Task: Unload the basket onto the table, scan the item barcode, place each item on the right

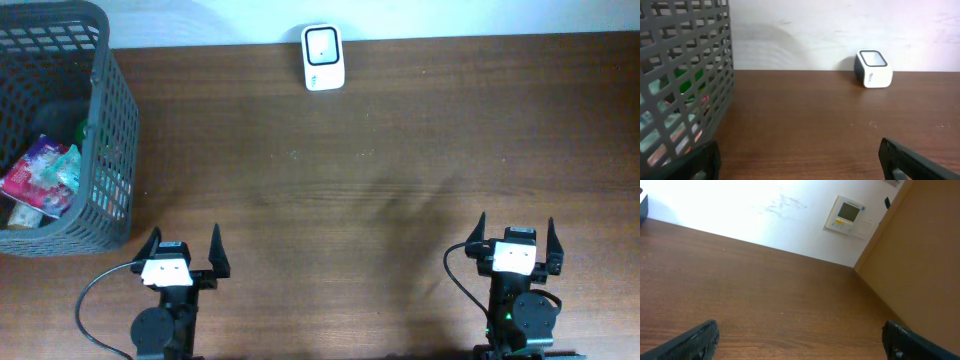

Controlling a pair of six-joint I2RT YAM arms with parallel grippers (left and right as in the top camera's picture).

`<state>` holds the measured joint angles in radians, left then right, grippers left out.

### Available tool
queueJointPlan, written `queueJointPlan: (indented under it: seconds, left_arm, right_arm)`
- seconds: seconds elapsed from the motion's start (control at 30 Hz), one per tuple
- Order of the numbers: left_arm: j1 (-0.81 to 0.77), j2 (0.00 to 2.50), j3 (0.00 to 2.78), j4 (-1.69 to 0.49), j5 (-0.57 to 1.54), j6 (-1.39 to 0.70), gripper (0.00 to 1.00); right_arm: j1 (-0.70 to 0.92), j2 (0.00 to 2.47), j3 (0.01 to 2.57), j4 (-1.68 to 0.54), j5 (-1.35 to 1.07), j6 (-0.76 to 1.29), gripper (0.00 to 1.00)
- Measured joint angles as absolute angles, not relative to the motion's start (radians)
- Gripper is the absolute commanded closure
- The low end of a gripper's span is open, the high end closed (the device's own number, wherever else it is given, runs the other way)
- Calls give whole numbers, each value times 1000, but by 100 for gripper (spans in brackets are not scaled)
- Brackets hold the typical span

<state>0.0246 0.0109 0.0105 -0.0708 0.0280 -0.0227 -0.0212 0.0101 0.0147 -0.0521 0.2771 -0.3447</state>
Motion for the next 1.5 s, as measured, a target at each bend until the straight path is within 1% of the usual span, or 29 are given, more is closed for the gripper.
queueJointPlan:
  seconds: [0.07,0.13,0.23,0.27,0.3,0.33,0.47,0.57,0.67,0.7,0.73,0.77,0.8,0.83,0.87,0.9,0.97,1.03,1.13,1.17,1.2,1.3,1.37,1.47,1.5]
  left_arm:
    - [25,11,10,-68,60,-22,1]
    - [25,13,10,-19,153,-22,1]
    - [25,16,10,290,328,-41,1]
    - [25,14,17,546,393,-72,1]
    - [25,10,26,678,408,-103,1]
    - [24,10,49,732,408,-130,1]
    - [24,91,310,629,363,-159,1]
    - [24,280,562,606,369,-146,1]
    - [24,402,643,611,380,-139,1]
    - [24,456,686,572,382,-138,1]
    - [24,497,739,484,387,-136,1]
    - [24,610,892,328,386,-124,1]
    - [26,672,991,174,386,-109,1]
    - [31,788,1225,-174,392,-66,1]
    - [35,902,1419,-366,397,-35,1]
    - [37,1016,1599,-498,394,10,1]
    - [39,1168,1789,-652,381,107,1]
    - [47,1291,1911,-705,318,131,1]
    - [119,1449,2027,-757,218,96,1]
    - [141,1470,2035,-759,212,67,1]
    - [208,1517,2051,-760,174,41,1]
    - [339,1597,2054,-762,97,-24,1]
    - [401,1637,2054,-766,66,-41,1]
    - [473,1701,2062,-858,43,-50,0]
    - [485,1726,2063,-912,39,-50,2]
  right_arm:
    - [-21,10,15,-52,277,-345,1]
    - [-21,10,15,-52,277,-344,1]
    - [-21,10,15,-52,281,-345,1]
    - [-21,11,15,-52,282,-344,1]
    - [-21,11,15,-52,282,-345,1]
    - [-21,11,15,-51,284,-345,1]
    - [-21,13,15,-52,285,-344,1]
    - [-21,12,15,-52,288,-344,1]
    - [-21,12,15,-52,288,-344,1]
    - [-21,12,15,-52,288,-344,1]
    - [-21,12,15,-52,288,-344,1]
    - [-21,12,15,-51,288,-344,1]
    - [-21,12,15,-52,288,-344,1]
    - [-22,11,15,-51,288,-344,1]
    - [-23,12,15,-52,289,-344,1]
    - [-23,12,15,-52,289,-344,1]
    - [-23,12,15,-52,289,-344,1]
    - [-23,12,15,-52,289,-344,1]
    - [-23,12,15,-52,289,-344,1]
    - [-23,12,15,-52,289,-344,1]
    - [-23,12,15,-52,288,-344,1]
    - [-23,12,15,-52,289,-344,1]
    - [-23,12,15,-52,289,-344,1]
    - [-23,12,15,-52,289,-344,1]
    - [-23,12,15,-52,289,-344,1]
